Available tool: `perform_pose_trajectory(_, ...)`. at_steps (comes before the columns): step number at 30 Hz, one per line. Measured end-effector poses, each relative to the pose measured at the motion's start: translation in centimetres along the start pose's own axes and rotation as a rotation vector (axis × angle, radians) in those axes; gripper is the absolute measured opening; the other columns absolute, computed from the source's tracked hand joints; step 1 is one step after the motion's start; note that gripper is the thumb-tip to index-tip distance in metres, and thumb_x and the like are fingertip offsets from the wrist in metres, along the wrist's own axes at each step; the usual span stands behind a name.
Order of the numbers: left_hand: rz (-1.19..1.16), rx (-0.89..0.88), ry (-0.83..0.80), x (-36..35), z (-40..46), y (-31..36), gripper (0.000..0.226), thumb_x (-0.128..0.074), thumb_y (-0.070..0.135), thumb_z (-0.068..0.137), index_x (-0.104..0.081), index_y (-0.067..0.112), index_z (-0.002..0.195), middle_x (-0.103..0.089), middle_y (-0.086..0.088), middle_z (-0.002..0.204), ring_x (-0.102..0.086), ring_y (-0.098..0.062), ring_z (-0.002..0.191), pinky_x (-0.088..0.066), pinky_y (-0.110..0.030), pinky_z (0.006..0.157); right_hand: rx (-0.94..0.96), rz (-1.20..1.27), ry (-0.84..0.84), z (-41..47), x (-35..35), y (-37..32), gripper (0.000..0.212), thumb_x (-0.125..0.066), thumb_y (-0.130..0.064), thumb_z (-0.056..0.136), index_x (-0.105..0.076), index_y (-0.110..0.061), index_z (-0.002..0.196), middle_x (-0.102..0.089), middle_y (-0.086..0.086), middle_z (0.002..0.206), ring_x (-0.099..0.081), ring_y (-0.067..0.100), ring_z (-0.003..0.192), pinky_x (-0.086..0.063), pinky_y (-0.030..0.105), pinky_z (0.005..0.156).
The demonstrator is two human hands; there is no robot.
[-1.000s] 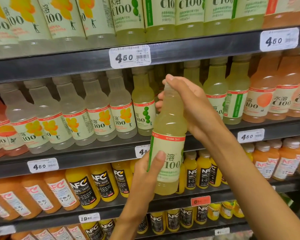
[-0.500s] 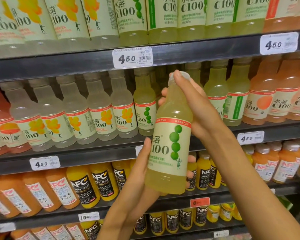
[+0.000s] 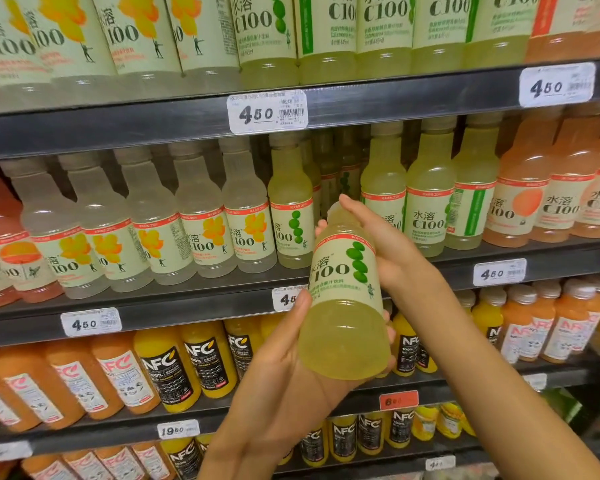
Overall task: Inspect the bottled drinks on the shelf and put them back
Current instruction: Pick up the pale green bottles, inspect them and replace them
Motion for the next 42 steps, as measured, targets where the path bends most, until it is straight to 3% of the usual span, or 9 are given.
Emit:
perform_pose_trajectory(8,0.486,-0.04,0.245,2.9,-0.4,-0.2,0.083,-0.075,0.048,0.07,-0.041,0.016,0.139,-0.063,-0.014,0.125,-0.062,-0.03,0.112,-0.049,-0.045,0.094,0.283,-0.061,-0.211,-0.7,-1.6,-2.2,0.024,-0.057,-0.036,0.093,-0.05,-0.017,0.108,-0.065,0.005,0.08,-0.065,0.016,0.067,-0.056,0.029,0.061)
perform_pose_trajectory(11,0.937,-0.042,0.276,2.8,-0.6,0.8,0.068,-0.071,0.057,0.063,-0.046,0.048,0.125,-0.068,0.014,0.115,-0.063,-0.004,0.107,-0.053,-0.019,0.081,0.442,-0.191,-0.287,-1.7,-2.4,-3.2,0.02,-0.052,-0.033,0.097,-0.051,-0.02,0.112,-0.065,0.006,0.082,-0.064,0.018,0.07,-0.055,0.031,0.063)
perform_pose_trajectory(13,1.049,-0.046,0.256,2.6,-0.1,1.1,0.063,-0.075,0.051,0.06,-0.047,0.05,0.117,-0.068,0.022,0.108,-0.064,0.003,0.1,-0.051,-0.009,0.072,0.534,-0.304,-0.316,-2.4,-2.9,-3.5,0.022,-0.05,-0.033,0.096,-0.05,-0.023,0.115,-0.065,0.005,0.082,-0.064,0.018,0.07,-0.055,0.032,0.063)
perform_pose_trajectory(19,1.114,-0.226,0.331,3.8,0.9,1.5,0.067,-0.084,0.018,0.061,-0.049,0.036,0.116,-0.069,0.012,0.1,-0.068,-0.006,0.092,-0.054,-0.015,0.068,0.677,-0.494,-0.345,-4.2,-3.9,-3.5,0.04,-0.043,-0.038,0.096,-0.043,-0.014,0.128,-0.066,0.006,0.085,-0.066,0.02,0.077,-0.054,0.032,0.07)
perform_pose_trajectory(22,1.197,-0.374,0.476,5.0,1.3,2.2,0.079,-0.085,0.003,0.063,-0.045,0.029,0.126,-0.066,0.008,0.102,-0.065,-0.004,0.094,-0.052,-0.014,0.069,0.73,-0.591,-0.432,-5.3,-4.4,-3.1,0.053,-0.061,-0.051,0.084,-0.048,-0.009,0.113,-0.066,0.007,0.082,-0.066,0.024,0.08,-0.052,0.034,0.074)
perform_pose_trajectory(25,1.27,-0.458,0.571,5.9,1.9,3.0,0.081,-0.085,-0.001,0.062,-0.044,0.022,0.128,-0.063,0.006,0.107,-0.062,-0.001,0.095,-0.05,-0.011,0.071,0.781,-0.715,-0.517,-5.9,-4.5,-2.5,0.034,-0.068,-0.032,0.08,-0.051,-0.01,0.102,-0.067,0.002,0.083,-0.067,0.027,0.084,-0.051,0.038,0.08)
perform_pose_trajectory(29,1.318,-0.483,0.598,6.5,2.1,3.3,0.074,-0.087,0.003,0.059,-0.048,0.031,0.115,-0.064,0.005,0.103,-0.063,-0.003,0.09,-0.051,-0.012,0.069,0.814,-0.666,-0.583,-6.6,-4.1,-2.2,0.018,-0.059,-0.016,0.082,-0.053,-0.014,0.099,-0.064,-0.001,0.083,-0.064,0.023,0.083,-0.049,0.035,0.079)
perform_pose_trajectory(36,1.283,-0.211,0.37,5.4,2.0,2.8,0.064,-0.088,0.011,0.059,-0.055,0.037,0.107,-0.07,0.014,0.096,-0.067,-0.001,0.088,-0.051,-0.011,0.068,0.822,-0.6,-0.598,-6.6,-4.5,-3.4,0.017,-0.061,-0.011,0.082,-0.054,-0.012,0.097,-0.063,0.0,0.081,-0.065,0.021,0.073,-0.051,0.032,0.071)
perform_pose_trajectory(42,1.034,-0.038,0.219,4.4,1.1,1.8,0.055,-0.085,0.024,0.05,-0.065,0.05,0.094,-0.073,0.008,0.103,-0.07,-0.01,0.096,-0.054,-0.017,0.074,0.594,-0.455,-0.547,-4.4,-3.8,-3.8,0.04,-0.057,-0.023,0.081,-0.047,-0.014,0.119,-0.068,0.005,0.089,-0.067,0.021,0.079,-0.054,0.032,0.072)
Point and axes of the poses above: each hand's wrist, its own z-axis towards the middle knuckle, its own x-axis out of the back of the hand, y = z × x, the point moved 5 cm from there along z, towards the middle knuckle
